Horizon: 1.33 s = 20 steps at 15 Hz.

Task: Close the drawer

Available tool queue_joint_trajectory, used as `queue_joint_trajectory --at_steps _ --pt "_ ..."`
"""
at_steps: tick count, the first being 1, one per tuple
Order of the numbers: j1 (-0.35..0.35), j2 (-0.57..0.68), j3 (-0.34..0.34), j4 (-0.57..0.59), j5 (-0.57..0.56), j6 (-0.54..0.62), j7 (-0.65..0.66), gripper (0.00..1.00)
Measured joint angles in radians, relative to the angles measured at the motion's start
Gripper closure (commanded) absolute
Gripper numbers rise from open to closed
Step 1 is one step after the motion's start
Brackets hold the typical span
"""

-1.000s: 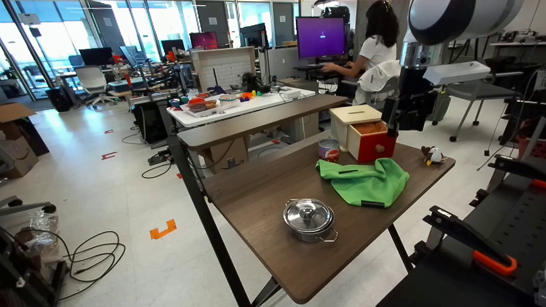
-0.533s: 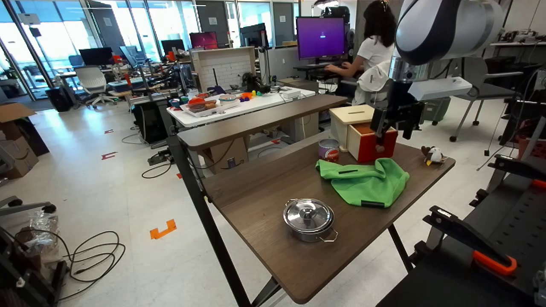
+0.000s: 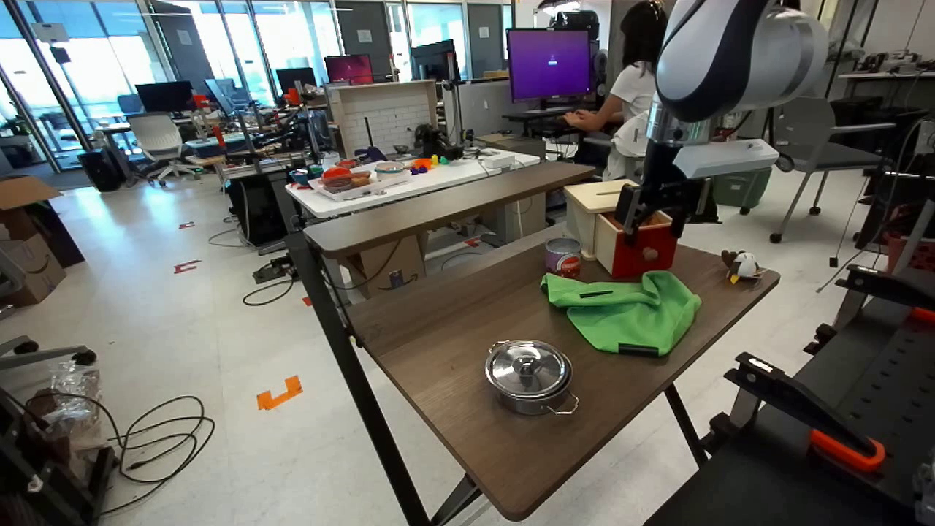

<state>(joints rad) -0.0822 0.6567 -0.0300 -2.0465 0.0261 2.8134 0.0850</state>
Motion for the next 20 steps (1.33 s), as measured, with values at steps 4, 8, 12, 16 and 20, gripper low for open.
queue_joint_trajectory --at_steps 4,8,12,16,20 --pt "0.009 0.032 -0.008 0.043 0.000 0.000 0.031 0.00" --pt "0.018 0.064 -0.020 0.090 0.000 0.000 0.062 0.00" --pt "0.028 0.093 -0.039 0.146 0.000 0.000 0.093 0.00" --pt "0.052 0.128 -0.072 0.203 0.000 0.000 0.140 0.00" --pt "0.087 0.166 -0.116 0.254 0.000 0.016 0.192 0.00"
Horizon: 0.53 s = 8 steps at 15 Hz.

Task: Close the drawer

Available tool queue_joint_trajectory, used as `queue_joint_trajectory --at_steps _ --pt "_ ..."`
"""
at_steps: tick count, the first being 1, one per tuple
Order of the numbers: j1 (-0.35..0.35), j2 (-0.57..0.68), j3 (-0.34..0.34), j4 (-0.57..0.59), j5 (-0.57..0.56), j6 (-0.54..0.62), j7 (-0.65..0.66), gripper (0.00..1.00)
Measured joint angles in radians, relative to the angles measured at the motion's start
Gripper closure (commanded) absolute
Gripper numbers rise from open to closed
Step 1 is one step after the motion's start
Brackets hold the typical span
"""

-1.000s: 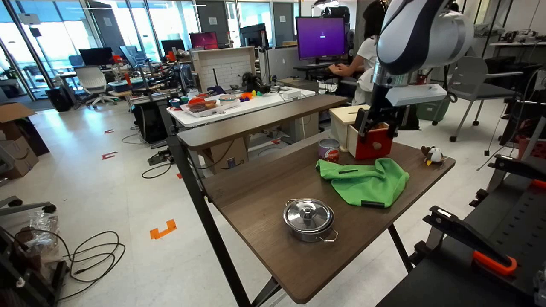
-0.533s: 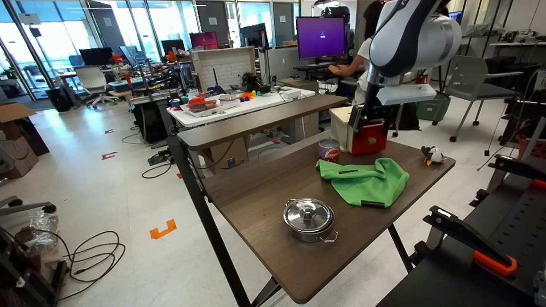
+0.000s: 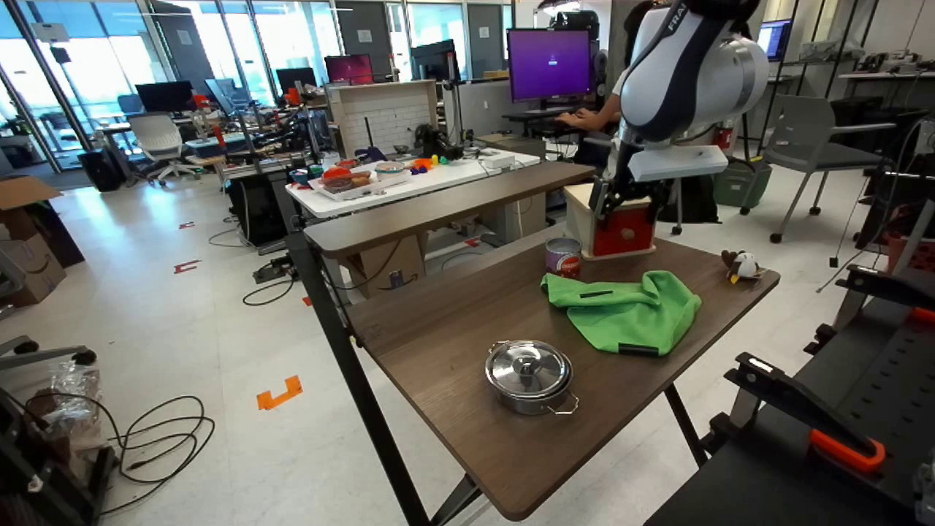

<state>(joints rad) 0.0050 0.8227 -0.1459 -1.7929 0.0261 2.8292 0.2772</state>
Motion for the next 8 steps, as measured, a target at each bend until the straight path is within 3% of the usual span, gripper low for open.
queue_joint_trajectory --at_steps 8 --pt "0.065 0.023 -0.078 0.010 -0.003 0.000 0.033 0.00"
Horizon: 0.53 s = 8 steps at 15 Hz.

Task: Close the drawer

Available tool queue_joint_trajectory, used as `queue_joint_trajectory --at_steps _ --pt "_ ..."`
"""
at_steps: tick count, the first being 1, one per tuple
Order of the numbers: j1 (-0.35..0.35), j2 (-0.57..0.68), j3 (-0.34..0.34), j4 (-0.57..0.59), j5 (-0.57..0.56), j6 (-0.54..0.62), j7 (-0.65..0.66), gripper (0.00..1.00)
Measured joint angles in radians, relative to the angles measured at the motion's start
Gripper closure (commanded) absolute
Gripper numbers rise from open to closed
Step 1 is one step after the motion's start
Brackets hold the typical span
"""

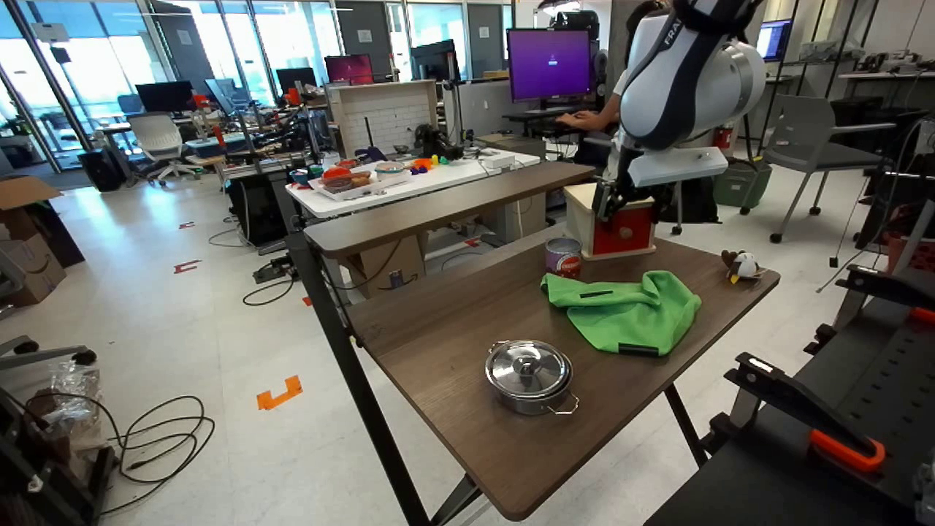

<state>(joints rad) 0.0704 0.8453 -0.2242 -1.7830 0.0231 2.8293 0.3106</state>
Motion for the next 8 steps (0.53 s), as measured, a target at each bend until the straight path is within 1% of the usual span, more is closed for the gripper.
queue_joint_trajectory --at_steps 3,6,8 --pt "0.013 -0.014 -0.024 -0.029 -0.002 -0.011 -0.006 0.00" --pt "0.012 -0.076 -0.019 -0.089 -0.010 -0.086 -0.067 0.00" --pt "0.011 -0.091 -0.019 -0.100 -0.011 -0.094 -0.069 0.00"
